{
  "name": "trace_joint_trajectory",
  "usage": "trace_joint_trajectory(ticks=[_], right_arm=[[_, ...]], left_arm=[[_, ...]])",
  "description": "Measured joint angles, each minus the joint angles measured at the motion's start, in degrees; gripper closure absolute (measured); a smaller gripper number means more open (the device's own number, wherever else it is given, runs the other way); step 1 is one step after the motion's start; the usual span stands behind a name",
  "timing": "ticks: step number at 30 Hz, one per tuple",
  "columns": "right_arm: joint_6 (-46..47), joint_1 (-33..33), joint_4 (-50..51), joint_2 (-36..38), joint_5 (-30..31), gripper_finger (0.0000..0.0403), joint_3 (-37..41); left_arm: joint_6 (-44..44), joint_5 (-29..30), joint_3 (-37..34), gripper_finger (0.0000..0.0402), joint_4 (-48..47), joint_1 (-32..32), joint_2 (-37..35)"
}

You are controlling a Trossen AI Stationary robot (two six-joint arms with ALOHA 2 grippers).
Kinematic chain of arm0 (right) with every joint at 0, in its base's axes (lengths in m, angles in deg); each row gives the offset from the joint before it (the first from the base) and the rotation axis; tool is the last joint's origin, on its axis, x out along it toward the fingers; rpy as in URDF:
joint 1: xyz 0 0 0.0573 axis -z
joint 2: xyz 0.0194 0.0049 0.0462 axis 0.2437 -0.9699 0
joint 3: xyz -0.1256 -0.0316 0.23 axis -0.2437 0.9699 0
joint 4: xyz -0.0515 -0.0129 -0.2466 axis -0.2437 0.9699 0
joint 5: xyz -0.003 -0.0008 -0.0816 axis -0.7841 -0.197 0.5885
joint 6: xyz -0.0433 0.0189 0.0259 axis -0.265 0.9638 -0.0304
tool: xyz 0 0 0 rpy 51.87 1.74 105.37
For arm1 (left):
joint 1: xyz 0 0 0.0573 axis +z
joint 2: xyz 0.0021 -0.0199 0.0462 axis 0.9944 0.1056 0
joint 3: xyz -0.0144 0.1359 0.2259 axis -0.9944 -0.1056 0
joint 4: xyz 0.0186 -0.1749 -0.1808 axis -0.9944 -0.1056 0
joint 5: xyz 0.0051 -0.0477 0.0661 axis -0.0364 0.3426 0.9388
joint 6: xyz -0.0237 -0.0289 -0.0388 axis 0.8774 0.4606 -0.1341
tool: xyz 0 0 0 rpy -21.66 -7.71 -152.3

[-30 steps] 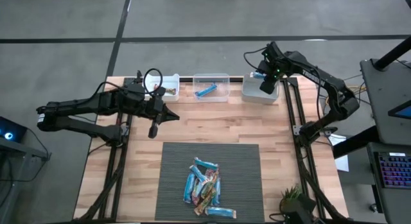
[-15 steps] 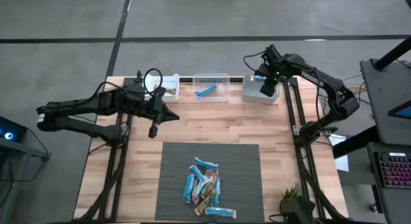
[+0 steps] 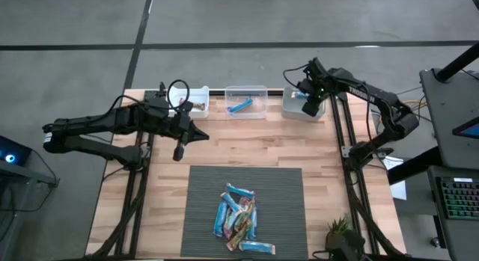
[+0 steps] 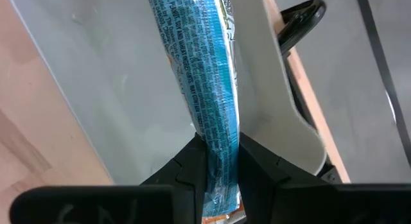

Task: Pick and place Granola Bars by type
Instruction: Put the yellow granola bar into the gray bin

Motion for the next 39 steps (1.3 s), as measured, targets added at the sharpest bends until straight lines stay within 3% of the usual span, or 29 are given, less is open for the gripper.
trace_joint_trajectory(ticks=[21,25,30,33,39], right_arm=[[0.0,-0.1,0.1,0.0,0.0,0.0279,-1.7],[0.2,-0.2,0.6,0.0,-0.3,0.03,-2.1],[1.0,-0.5,2.3,0.0,-6.0,0.0352,-2.1],[2.5,-1.3,2.6,0.1,-6.3,0.0382,-2.1],[3.2,-4.5,3.4,1.7,-6.5,0.0394,-2.4]], left_arm=[[0.0,0.0,0.0,0.0401,0.0,0.0,0.0],[0.0,0.0,0.0,0.0401,0.0,0.0,0.0],[0.0,0.0,0.0,0.0401,0.0,0.0,0.0],[0.0,0.0,0.0,0.0401,0.0,0.0,0.0],[0.0,0.0,0.0,0.0401,0.0,0.0,0.0]])
